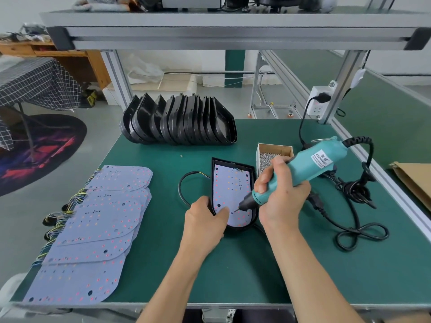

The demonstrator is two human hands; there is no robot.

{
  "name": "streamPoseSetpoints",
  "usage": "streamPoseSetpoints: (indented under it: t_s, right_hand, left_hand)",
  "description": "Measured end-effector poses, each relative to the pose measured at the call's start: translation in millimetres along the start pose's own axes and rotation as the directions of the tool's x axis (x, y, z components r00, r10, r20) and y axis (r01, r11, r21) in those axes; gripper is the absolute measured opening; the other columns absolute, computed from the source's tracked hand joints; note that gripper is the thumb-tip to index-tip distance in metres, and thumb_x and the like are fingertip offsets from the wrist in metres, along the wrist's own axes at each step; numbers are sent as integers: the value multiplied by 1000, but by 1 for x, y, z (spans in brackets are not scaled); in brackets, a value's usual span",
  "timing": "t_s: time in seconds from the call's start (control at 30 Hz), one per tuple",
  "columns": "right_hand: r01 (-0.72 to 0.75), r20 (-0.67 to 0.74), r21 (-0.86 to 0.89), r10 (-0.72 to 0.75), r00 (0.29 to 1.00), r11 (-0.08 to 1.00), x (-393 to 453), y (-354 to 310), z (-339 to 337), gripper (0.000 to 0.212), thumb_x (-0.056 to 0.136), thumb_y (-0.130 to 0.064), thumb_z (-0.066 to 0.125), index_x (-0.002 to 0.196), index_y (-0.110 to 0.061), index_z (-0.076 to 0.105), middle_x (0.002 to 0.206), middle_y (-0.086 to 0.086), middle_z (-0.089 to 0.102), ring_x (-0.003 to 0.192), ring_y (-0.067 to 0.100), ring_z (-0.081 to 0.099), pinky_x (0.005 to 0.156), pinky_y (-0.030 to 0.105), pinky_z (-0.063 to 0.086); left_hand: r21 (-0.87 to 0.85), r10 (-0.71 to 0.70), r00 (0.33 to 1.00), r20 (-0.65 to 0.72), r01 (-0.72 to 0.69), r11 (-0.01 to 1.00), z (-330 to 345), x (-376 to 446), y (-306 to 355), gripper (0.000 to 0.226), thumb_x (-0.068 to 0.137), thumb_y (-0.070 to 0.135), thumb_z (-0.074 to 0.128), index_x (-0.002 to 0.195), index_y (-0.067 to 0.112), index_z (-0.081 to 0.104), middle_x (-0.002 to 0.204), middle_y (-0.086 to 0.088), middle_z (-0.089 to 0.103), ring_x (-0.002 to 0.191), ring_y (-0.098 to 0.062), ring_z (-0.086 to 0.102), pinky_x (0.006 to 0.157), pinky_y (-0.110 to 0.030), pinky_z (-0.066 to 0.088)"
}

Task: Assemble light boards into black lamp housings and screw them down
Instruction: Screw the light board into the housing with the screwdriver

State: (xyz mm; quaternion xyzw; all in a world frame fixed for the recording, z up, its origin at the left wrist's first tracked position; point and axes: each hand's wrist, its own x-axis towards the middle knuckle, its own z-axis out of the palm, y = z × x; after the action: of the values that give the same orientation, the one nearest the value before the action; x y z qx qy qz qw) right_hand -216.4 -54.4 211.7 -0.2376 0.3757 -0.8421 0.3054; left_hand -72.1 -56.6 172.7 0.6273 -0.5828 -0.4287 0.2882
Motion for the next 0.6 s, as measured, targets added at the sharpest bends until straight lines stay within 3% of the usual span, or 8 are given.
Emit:
streamPoseSetpoints:
  t_s: [0.17,0.33,0.5,0.6]
  right_hand:
    - [9,11,-25,-9,1000,1000,-2,0,1,12,86,-24,70,80,-22,60,54,7,49,40,23,37,49,31,33]
    - [15,27,-40,-14,1000,999,-5,0,1,11,87,-24,70,82,-22,60,55,8,49,41,23,37,49,29,35]
    - [44,74,-69,-39,996,997,-10,-1,4,10,88,-24,69,85,-22,60,54,6,50,41,23,37,48,27,37]
    - [68,109,-98,-57,992,993,-13,-2,6,12,90,-23,68,81,-30,63,54,4,50,41,22,38,47,26,37]
  left_hand:
    - [-16,10,999,-31,-11,1000,2,-1,-1,26,84,31,67,85,7,56,75,-14,68,63,-34,69,38,-21,41]
    - [-9,40,998,-43,-41,999,4,-2,-3,24,84,31,67,82,10,55,68,-2,61,69,-37,69,47,-29,45]
    - [-19,52,997,-55,-53,998,5,-2,-3,25,82,32,67,83,9,55,72,-8,65,70,-38,69,57,-42,55]
    - [-25,49,997,-59,-51,998,5,-2,-3,24,82,32,67,81,11,55,71,-6,64,70,-37,69,58,-42,55]
